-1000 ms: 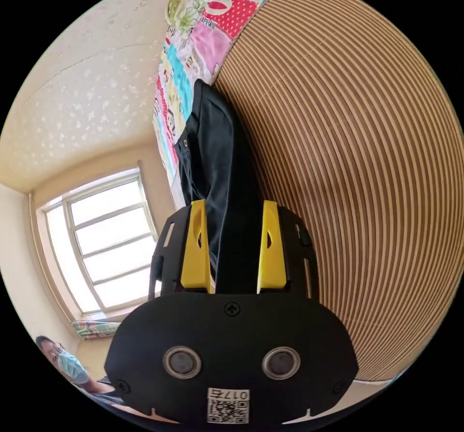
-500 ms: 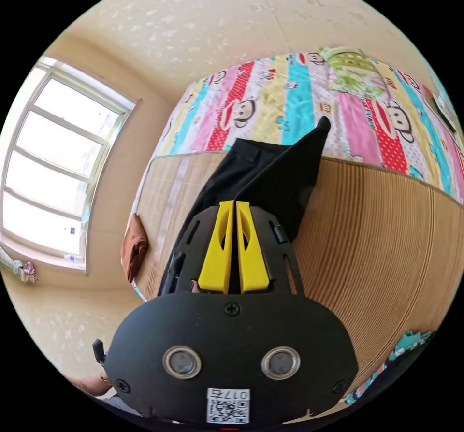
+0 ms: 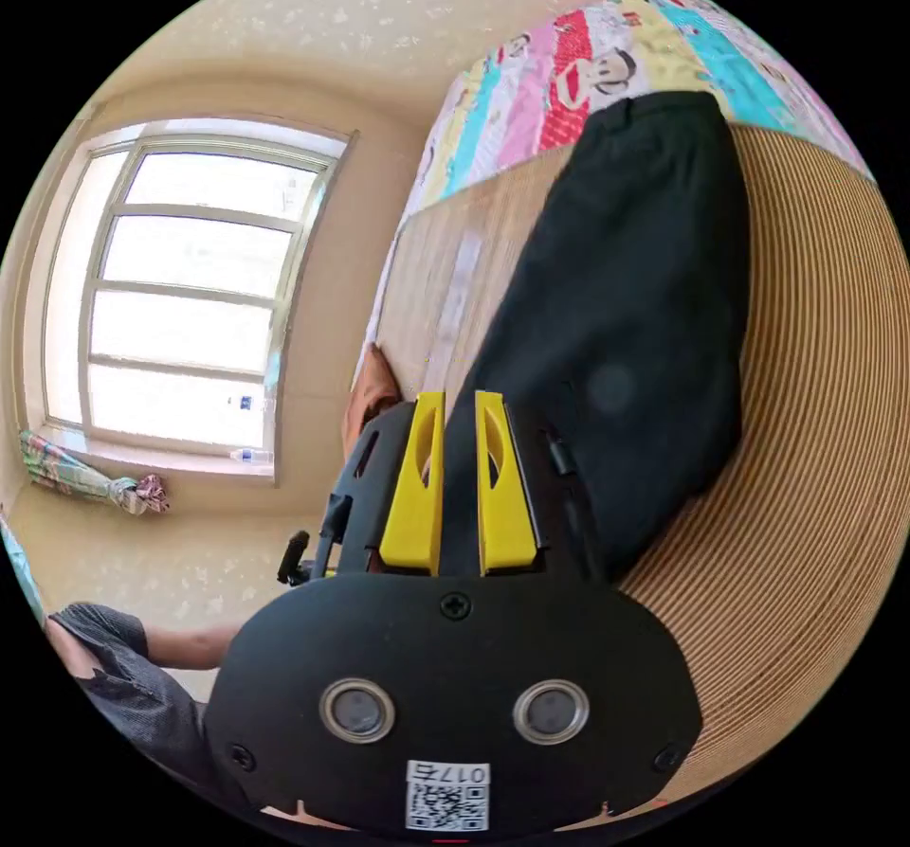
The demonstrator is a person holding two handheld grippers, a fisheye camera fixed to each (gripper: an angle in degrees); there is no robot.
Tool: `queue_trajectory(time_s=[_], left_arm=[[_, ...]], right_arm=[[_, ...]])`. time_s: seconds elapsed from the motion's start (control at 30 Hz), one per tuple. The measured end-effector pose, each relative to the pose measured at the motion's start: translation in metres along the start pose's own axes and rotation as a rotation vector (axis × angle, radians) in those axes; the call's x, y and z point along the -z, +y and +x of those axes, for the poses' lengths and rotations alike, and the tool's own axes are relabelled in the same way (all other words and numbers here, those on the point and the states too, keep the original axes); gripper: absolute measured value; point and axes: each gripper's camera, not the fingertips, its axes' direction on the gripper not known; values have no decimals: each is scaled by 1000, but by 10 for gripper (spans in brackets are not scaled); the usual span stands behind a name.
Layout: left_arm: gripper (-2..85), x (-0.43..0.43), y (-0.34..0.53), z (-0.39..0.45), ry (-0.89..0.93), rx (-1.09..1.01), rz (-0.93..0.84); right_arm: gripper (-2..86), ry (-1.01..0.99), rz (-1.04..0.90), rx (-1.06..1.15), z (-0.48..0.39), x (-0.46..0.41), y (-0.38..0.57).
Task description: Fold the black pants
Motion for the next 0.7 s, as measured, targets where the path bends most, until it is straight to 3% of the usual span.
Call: queue_trajectory(time_s=[0.1, 0.27, 0.4, 0.7], left_arm=[[-5, 0, -10, 0, -21, -43, -64], [-7, 16, -17, 8, -52, -108, -132], [-7, 45, -23, 18, -30, -154, -186], [-7, 85, -37, 18, -5, -150, -243]], right_arm=[[69, 52, -115, -156, 46, -16, 83], [84, -118, -187, -358, 78, -47, 205], [88, -230, -181, -426, 76, -63, 232], [41, -239, -248, -440, 75, -86, 197]])
